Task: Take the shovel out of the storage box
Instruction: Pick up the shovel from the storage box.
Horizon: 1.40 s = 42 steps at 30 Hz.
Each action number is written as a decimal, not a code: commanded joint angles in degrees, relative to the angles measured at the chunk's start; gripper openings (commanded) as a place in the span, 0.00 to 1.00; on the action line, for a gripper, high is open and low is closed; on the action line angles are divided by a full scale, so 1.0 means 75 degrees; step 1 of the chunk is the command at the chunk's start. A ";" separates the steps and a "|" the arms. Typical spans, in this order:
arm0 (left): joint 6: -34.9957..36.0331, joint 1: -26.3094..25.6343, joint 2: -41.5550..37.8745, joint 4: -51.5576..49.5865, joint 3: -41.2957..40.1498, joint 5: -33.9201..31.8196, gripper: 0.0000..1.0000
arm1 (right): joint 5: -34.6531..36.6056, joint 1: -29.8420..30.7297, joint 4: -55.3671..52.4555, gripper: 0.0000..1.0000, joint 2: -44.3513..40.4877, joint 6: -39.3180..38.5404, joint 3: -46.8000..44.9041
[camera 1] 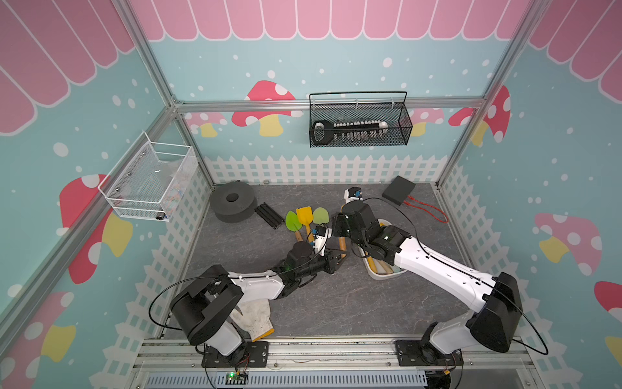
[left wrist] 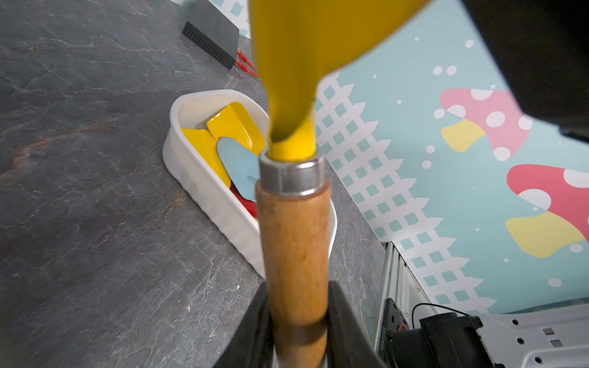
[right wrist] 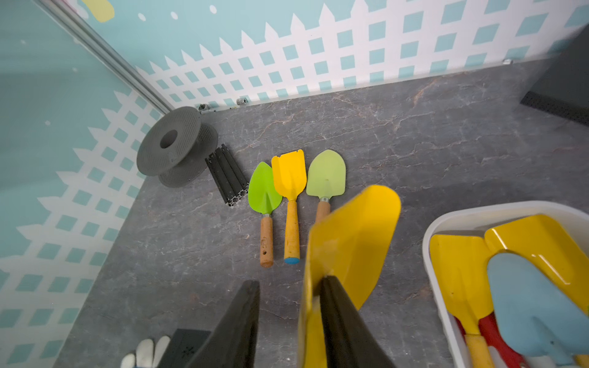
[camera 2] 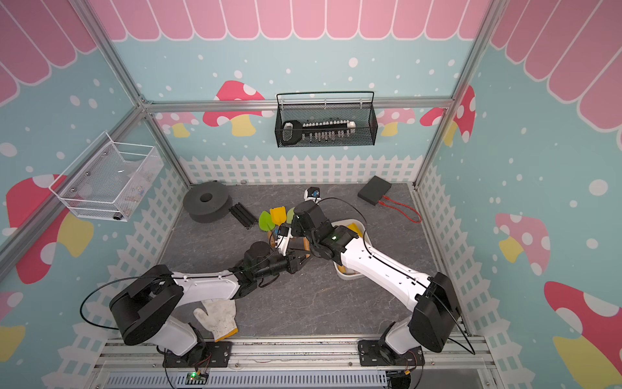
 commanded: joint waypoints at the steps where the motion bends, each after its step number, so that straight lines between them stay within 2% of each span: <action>1: 0.0041 0.0054 -0.0137 0.0327 -0.0017 0.0110 0.24 | -0.0163 0.0056 0.0115 0.40 -0.0360 -0.0265 -0.0216; 7: 0.0052 0.0157 -0.0184 0.0157 0.0012 0.0223 0.22 | -0.0776 0.0037 -0.0076 0.43 -0.0923 -0.1003 -0.0614; 17: 0.0204 0.0358 -0.0481 -0.0262 0.0018 0.0288 0.22 | -0.2857 -0.0268 -0.0544 0.44 -0.1179 -0.2842 -0.0966; 21: 0.0243 0.0493 -0.0593 -0.0361 0.0012 0.0445 0.22 | -0.3613 -0.0711 -0.0509 0.44 -0.1394 -0.3211 -0.1336; 30: 0.0196 0.0711 -0.0571 -0.0066 -0.0058 0.1192 0.16 | -0.6471 -0.2173 -0.0187 0.44 -0.1355 -0.4063 -0.1764; 38: 0.0218 0.0732 -0.0547 0.0192 -0.0073 0.1603 0.15 | -0.8278 -0.2804 0.0588 0.44 -0.0603 -0.4001 -0.1728; 42: 0.0228 0.0733 -0.0558 0.0309 -0.0101 0.1717 0.15 | -0.8619 -0.2810 0.0802 0.44 -0.0312 -0.3843 -0.1630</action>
